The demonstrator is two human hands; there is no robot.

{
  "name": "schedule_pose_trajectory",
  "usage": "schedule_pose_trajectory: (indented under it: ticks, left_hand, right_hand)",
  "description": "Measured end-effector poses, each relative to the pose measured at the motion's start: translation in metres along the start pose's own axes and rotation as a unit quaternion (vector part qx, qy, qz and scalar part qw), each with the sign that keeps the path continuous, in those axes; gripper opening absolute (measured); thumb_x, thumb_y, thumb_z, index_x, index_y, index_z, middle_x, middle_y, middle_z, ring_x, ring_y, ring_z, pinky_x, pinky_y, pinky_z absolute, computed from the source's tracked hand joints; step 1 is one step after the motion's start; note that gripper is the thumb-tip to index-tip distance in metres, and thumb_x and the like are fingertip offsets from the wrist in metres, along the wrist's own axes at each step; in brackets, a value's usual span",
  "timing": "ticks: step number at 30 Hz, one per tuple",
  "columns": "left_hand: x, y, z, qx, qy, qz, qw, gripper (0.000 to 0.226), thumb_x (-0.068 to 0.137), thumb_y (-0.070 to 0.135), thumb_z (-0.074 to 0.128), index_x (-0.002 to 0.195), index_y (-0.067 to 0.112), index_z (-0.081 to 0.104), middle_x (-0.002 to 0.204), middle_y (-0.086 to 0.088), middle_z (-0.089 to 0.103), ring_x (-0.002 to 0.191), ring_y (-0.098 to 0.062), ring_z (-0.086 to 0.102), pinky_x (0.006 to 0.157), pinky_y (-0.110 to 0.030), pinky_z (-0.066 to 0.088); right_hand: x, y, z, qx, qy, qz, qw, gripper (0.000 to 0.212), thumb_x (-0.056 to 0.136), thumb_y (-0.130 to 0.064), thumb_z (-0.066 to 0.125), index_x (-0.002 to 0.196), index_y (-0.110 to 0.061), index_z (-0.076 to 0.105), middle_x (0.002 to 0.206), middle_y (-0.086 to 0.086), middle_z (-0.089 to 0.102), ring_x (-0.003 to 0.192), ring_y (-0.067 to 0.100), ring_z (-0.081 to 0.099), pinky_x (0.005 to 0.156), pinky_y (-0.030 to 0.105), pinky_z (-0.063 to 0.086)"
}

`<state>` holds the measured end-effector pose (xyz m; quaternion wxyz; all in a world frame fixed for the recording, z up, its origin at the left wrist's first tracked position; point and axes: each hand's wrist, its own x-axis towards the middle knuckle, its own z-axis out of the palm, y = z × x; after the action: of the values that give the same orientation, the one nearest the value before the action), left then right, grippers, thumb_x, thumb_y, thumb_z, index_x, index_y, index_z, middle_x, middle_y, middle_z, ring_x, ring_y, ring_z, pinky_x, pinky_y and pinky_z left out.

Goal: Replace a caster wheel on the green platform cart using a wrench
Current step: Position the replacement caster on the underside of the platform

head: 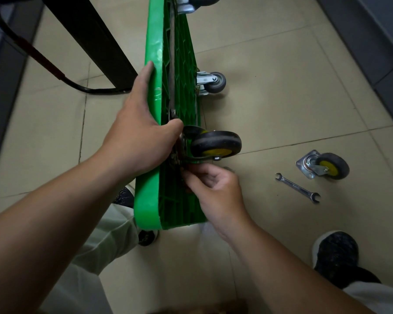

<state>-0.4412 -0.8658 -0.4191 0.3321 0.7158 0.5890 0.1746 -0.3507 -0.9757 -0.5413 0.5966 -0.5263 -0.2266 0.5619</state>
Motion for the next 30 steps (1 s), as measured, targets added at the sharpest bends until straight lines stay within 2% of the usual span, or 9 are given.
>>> schedule_pose_trajectory:
  ticks: [4, 6, 7, 13, 15, 20, 23, 28, 30]
  left_hand:
    - [0.0, 0.001, 0.0, -0.002, 0.003, 0.004, 1.0, 0.097, 0.089, 0.02, 0.071, 0.161, 0.05, 0.013, 0.127, 0.013, 0.049, 0.095, -0.012, 0.068, 0.088, -0.042, 0.06]
    - [-0.001, 0.0, 0.0, -0.008, 0.003, 0.003, 1.0, 0.097, 0.09, 0.019, 0.071, 0.161, 0.05, 0.013, 0.126, 0.014, 0.049, 0.095, -0.01, 0.068, 0.087, -0.04, 0.06]
    - [-0.001, 0.0, 0.0, -0.009, 0.002, 0.003, 1.0, 0.097, 0.09, 0.019, 0.071, 0.161, 0.05, 0.013, 0.126, 0.014, 0.049, 0.094, -0.01, 0.068, 0.086, -0.039, 0.06]
    - [-0.001, 0.001, 0.0, -0.009, 0.004, 0.007, 1.0, 0.097, 0.09, 0.019, 0.071, 0.162, 0.048, 0.013, 0.127, 0.015, 0.048, 0.096, -0.004, 0.065, 0.088, -0.035, 0.058]
    - [0.0, 0.001, 0.0, -0.015, 0.004, 0.005, 1.0, 0.097, 0.09, 0.019, 0.071, 0.162, 0.048, 0.013, 0.127, 0.016, 0.049, 0.098, -0.006, 0.066, 0.089, -0.037, 0.059]
    - [0.0, 0.0, -0.001, -0.015, 0.0, 0.0, 1.0, 0.097, 0.091, 0.019, 0.07, 0.162, 0.049, 0.012, 0.109, 0.03, 0.044, 0.091, -0.002, 0.064, 0.076, -0.027, 0.055]
    - [0.0, 0.0, -0.001, -0.021, 0.0, 0.002, 1.0, 0.097, 0.091, 0.018, 0.07, 0.162, 0.049, 0.012, 0.119, 0.019, 0.047, 0.092, -0.006, 0.067, 0.077, -0.03, 0.057]
    - [0.001, -0.001, 0.0, -0.024, 0.0, 0.001, 1.0, 0.097, 0.09, 0.018, 0.071, 0.161, 0.05, 0.014, 0.111, 0.031, 0.047, 0.088, 0.001, 0.068, 0.074, -0.022, 0.057]
    - [0.001, -0.001, 0.0, -0.018, 0.003, 0.003, 1.0, 0.097, 0.09, 0.019, 0.072, 0.161, 0.05, 0.014, 0.114, 0.027, 0.049, 0.087, 0.0, 0.068, 0.071, -0.02, 0.055]
  right_hand:
    - [0.001, 0.001, 0.0, -0.039, 0.008, 0.007, 0.999, 0.019, 0.081, -0.047, 0.075, 0.09, -0.031, 0.077, 0.089, -0.004, 0.08, 0.086, 0.012, 0.076, 0.076, 0.027, 0.06]
    - [0.001, 0.003, 0.003, -0.054, 0.022, 0.009, 0.998, 0.027, 0.079, -0.052, 0.073, 0.087, -0.027, 0.076, 0.085, -0.003, 0.079, 0.083, 0.015, 0.076, 0.076, 0.035, 0.062]
    - [0.001, 0.003, 0.004, -0.056, 0.024, 0.005, 0.998, 0.027, 0.08, -0.051, 0.074, 0.088, -0.025, 0.076, 0.086, -0.003, 0.079, 0.084, 0.015, 0.076, 0.078, 0.037, 0.062]
    - [-0.003, -0.004, 0.0, 0.007, 0.002, -0.007, 1.0, 0.005, 0.089, -0.021, 0.077, 0.092, -0.024, 0.079, 0.095, -0.001, 0.08, 0.093, 0.014, 0.076, 0.081, 0.021, 0.058]
    - [-0.003, -0.006, -0.003, 0.0, -0.004, 0.01, 1.0, 0.006, 0.09, -0.017, 0.077, 0.092, -0.022, 0.079, 0.093, -0.001, 0.08, 0.091, 0.014, 0.076, 0.078, 0.021, 0.058]
    - [-0.004, -0.005, -0.005, -0.043, -0.029, 0.049, 0.997, 0.008, 0.093, -0.021, 0.073, 0.089, -0.017, 0.079, 0.083, 0.0, 0.079, 0.074, 0.008, 0.073, 0.063, 0.018, 0.053]
    - [-0.005, -0.001, -0.002, -0.06, -0.029, 0.051, 0.996, 0.007, 0.091, -0.024, 0.075, 0.086, -0.021, 0.077, 0.085, -0.001, 0.079, 0.081, 0.013, 0.075, 0.073, 0.026, 0.06]
    - [-0.003, -0.001, -0.005, -0.031, 0.011, 0.042, 0.999, 0.017, 0.079, -0.025, 0.079, 0.095, -0.02, 0.075, 0.092, 0.0, 0.078, 0.09, 0.021, 0.075, 0.082, 0.033, 0.063]
    - [-0.004, 0.0, -0.006, -0.006, 0.007, 0.036, 0.999, 0.019, 0.082, -0.017, 0.076, 0.101, -0.021, 0.075, 0.099, 0.002, 0.078, 0.096, 0.022, 0.074, 0.083, 0.032, 0.062]
